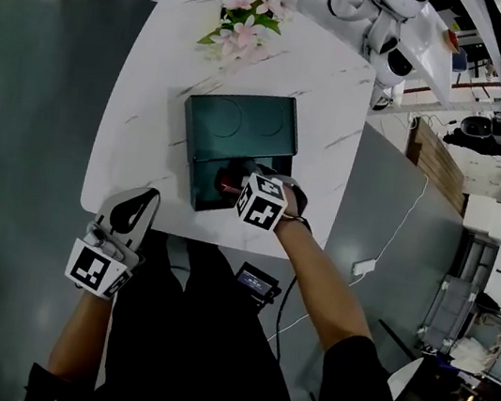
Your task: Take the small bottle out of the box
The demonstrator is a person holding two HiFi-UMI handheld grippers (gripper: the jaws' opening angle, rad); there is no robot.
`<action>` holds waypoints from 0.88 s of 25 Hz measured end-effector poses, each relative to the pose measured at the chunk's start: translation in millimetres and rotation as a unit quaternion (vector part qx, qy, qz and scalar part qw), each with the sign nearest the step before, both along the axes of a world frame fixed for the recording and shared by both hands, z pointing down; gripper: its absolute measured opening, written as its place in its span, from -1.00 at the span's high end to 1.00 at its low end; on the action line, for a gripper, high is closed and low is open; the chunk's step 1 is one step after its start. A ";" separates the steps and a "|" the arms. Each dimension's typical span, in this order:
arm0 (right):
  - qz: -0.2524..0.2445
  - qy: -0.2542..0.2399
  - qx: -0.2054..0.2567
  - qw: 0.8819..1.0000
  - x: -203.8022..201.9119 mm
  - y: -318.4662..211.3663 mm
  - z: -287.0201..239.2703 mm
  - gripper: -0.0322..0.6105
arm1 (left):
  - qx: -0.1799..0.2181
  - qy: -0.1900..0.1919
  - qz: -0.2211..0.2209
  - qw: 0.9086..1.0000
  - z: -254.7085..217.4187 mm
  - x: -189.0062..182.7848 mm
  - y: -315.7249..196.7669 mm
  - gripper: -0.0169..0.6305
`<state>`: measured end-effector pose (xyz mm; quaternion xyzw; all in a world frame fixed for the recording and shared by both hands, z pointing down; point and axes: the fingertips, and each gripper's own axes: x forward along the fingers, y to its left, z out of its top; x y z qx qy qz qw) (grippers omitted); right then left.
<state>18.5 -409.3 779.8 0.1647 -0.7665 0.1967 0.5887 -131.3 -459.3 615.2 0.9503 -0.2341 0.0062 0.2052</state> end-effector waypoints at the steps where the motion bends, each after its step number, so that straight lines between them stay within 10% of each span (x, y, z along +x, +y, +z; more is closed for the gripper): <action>1: 0.004 -0.006 0.010 1.000 -1.3 -1.4 -6.6 0.16 | -0.004 0.001 0.005 1.000 -2.0 1.3 0.5 0.91; 5: 0.056 -0.067 0.080 0.993 -9.1 -19.0 -52.1 0.16 | 0.023 0.007 0.026 0.999 -12.6 3.9 -6.8 0.91; 9: 0.133 -0.168 0.170 0.962 -16.3 -36.4 -123.8 0.16 | 0.047 0.002 0.039 0.998 -29.4 7.9 -19.0 0.91; 22: 0.271 -0.374 0.491 0.738 13.6 -4.3 -350.9 0.16 | 0.148 0.006 0.043 0.988 -125.8 22.4 -27.4 0.91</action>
